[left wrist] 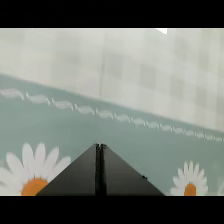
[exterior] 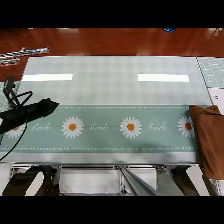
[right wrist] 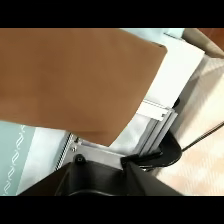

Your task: Fold the shirts.

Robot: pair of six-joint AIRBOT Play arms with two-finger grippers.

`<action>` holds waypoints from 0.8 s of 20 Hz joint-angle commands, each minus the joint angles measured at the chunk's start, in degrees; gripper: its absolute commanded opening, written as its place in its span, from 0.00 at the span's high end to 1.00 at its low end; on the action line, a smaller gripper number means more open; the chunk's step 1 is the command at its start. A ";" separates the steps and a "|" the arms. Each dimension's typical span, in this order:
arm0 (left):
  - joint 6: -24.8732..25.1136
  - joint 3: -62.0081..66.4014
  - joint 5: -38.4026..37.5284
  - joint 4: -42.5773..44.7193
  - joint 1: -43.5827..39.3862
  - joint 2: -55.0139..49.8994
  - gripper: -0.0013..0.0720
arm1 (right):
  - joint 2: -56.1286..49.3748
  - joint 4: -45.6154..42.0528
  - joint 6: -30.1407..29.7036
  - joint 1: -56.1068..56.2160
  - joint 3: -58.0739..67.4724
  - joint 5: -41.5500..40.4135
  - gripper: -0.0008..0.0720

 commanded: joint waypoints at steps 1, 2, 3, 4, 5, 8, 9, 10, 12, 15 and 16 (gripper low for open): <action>1.84 3.41 8.79 0.02 0.07 -1.38 0.96 | -1.55 3.72 0.48 3.69 0.04 -5.33 0.63; 2.54 7.19 8.46 0.02 0.04 -3.32 0.96 | -2.82 8.13 0.48 5.66 1.60 -8.11 0.80; 3.39 11.54 7.15 0.00 0.02 -5.77 0.97 | -4.42 14.53 0.15 8.57 3.54 -11.72 0.89; 4.04 17.16 4.70 0.00 0.02 -8.92 0.96 | -6.25 21.31 -0.96 12.24 5.73 -15.43 0.95; 4.61 23.04 1.73 0.00 -0.13 -12.20 0.97 | -8.35 27.56 -2.03 17.07 8.28 -19.28 0.96; 5.38 41.03 -6.84 0.07 -3.19 -22.51 0.97 | -15.91 33.55 -5.44 39.85 17.27 -29.46 0.96; 6.08 45.53 -9.25 0.63 -5.18 -25.66 0.97 | -18.58 30.86 -5.53 48.30 19.34 -31.47 0.96; 6.03 48.26 -11.26 2.27 -7.39 -28.17 0.97 | -20.92 27.82 -5.44 55.63 19.96 -33.46 0.96; 5.70 48.30 -14.40 11.56 -12.52 -31.89 0.97 | -26.47 18.91 -3.34 68.02 19.87 -34.93 0.96; -9.55 43.32 -20.96 29.55 -14.32 -36.46 0.96 | -35.85 5.84 3.39 76.37 19.87 -29.20 0.96; -10.56 42.12 -22.08 29.27 -13.55 -37.07 0.96 | -37.73 5.35 4.00 76.70 19.87 -27.32 0.96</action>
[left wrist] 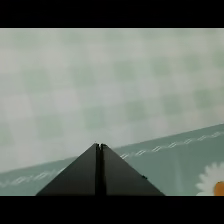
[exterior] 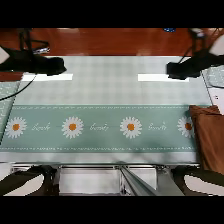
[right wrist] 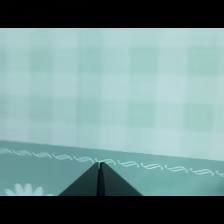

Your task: Fold the shirts.

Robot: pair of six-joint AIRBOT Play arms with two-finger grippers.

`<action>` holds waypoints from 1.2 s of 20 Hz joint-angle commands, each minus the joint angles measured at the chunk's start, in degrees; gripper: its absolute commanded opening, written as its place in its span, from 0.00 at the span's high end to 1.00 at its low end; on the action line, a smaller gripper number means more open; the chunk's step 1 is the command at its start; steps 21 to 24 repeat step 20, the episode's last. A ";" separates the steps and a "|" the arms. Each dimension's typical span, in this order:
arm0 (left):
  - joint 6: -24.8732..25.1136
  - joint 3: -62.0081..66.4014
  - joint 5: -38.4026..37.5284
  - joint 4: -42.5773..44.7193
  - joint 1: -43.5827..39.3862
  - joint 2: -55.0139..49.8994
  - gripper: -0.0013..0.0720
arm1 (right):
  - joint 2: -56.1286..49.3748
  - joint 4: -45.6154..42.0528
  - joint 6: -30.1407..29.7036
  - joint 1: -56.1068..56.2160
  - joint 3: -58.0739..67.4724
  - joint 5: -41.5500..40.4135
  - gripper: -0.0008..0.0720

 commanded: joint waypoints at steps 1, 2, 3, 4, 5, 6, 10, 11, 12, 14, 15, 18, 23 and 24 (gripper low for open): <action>-8.55 -2.08 -6.62 10.38 -1.14 -4.13 0.96 | -8.26 -8.68 4.92 8.24 0.79 3.39 0.96; -8.52 -2.19 -6.62 10.38 -1.11 -4.15 0.96 | -8.70 -8.55 5.84 8.24 0.79 3.17 0.96; -8.52 -2.19 -6.56 10.34 -1.16 -4.13 0.96 | -8.72 -8.59 6.38 8.24 0.79 2.97 0.96; -8.52 -2.19 -6.64 10.34 -1.22 -4.15 0.96 | -8.70 -8.57 6.29 8.24 0.81 3.10 0.96; -8.50 -2.19 -6.64 10.36 -1.22 -4.17 0.96 | -8.63 -8.52 6.29 8.24 0.81 4.31 0.96; -8.52 -2.19 -6.71 10.34 -1.22 -4.20 0.96 | -8.55 -8.55 6.27 8.24 0.81 5.73 0.96; -8.52 -2.19 -6.49 10.34 -1.22 -4.20 0.96 | -8.55 -8.55 6.27 8.24 0.81 6.19 0.96; -8.52 -2.19 -6.49 10.36 -1.22 -4.20 0.96 | -8.55 -8.55 6.27 8.22 0.81 6.21 0.96; -8.52 -2.19 -6.49 10.36 -1.22 -4.20 0.96 | -8.55 -8.57 6.27 8.22 0.81 6.19 0.96; -8.52 -2.19 -6.49 10.36 -1.22 -4.20 0.96 | -8.55 -8.55 6.27 8.22 0.81 6.19 0.96; -8.52 -2.19 -6.49 10.34 -1.25 -4.20 0.96 | -8.55 -8.55 6.27 8.24 0.81 6.19 0.96; -8.52 -2.19 -6.49 10.36 -1.22 -4.20 0.96 | -8.55 -8.55 6.27 8.22 0.81 6.19 0.96; -8.52 -2.19 -6.49 10.34 -1.22 -4.20 0.96 | -8.55 -8.55 6.27 8.22 0.81 6.19 0.96; -8.52 -2.19 -6.49 10.34 -1.22 -4.20 0.96 | -8.55 -8.55 6.27 8.22 0.81 6.19 0.96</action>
